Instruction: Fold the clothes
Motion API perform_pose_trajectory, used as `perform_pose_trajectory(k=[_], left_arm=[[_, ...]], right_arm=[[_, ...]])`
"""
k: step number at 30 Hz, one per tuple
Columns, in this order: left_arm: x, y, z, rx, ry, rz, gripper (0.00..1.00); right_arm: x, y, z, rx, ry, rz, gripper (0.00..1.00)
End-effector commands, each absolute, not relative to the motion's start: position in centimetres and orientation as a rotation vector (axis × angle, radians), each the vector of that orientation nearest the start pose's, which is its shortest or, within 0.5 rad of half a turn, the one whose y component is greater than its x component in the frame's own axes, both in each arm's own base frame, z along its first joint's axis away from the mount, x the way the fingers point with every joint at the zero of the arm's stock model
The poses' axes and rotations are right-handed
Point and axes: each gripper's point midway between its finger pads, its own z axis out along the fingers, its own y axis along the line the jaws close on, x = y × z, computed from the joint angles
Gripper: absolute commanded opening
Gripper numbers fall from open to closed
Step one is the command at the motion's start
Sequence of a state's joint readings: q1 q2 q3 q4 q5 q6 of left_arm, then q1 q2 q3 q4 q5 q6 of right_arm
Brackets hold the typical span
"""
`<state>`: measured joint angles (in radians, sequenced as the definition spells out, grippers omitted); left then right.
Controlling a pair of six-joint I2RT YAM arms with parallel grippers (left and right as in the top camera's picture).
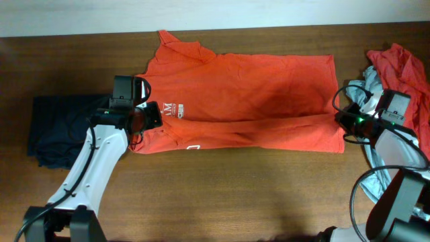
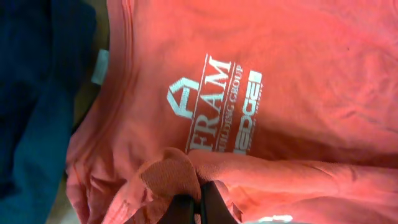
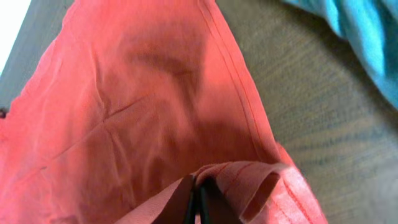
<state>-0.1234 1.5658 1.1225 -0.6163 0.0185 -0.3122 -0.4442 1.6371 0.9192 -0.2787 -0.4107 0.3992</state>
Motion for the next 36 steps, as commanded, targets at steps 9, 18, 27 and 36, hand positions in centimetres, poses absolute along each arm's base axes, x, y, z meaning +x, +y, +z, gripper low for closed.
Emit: perform_pose_trajectory(k=[9, 18, 27, 36], left_arm=[[41.0, -4.0, 12.6, -0.155, 2.549, -0.07, 0.51], [39.7, -4.7, 16.7, -0.078, 2.631, -0.065, 0.65], [36.7, -7.6, 16.2, 0.266, 2.704, 0.153, 0.43], [35.8, -11.2, 16.1, 0.397, 2.688, 0.122, 0.51]], right_arm=[[39.4, -9.7, 7.8, 0.822, 2.313, 0.611, 0.7], [36.9, -7.4, 11.2, 0.802, 2.322, 0.73, 0.73], [32.3, -4.7, 15.1, 0.696, 2.38, 0.74, 0.74], [28.8, -2.0, 19.9, 0.558, 2.318, 0.758, 0.78]])
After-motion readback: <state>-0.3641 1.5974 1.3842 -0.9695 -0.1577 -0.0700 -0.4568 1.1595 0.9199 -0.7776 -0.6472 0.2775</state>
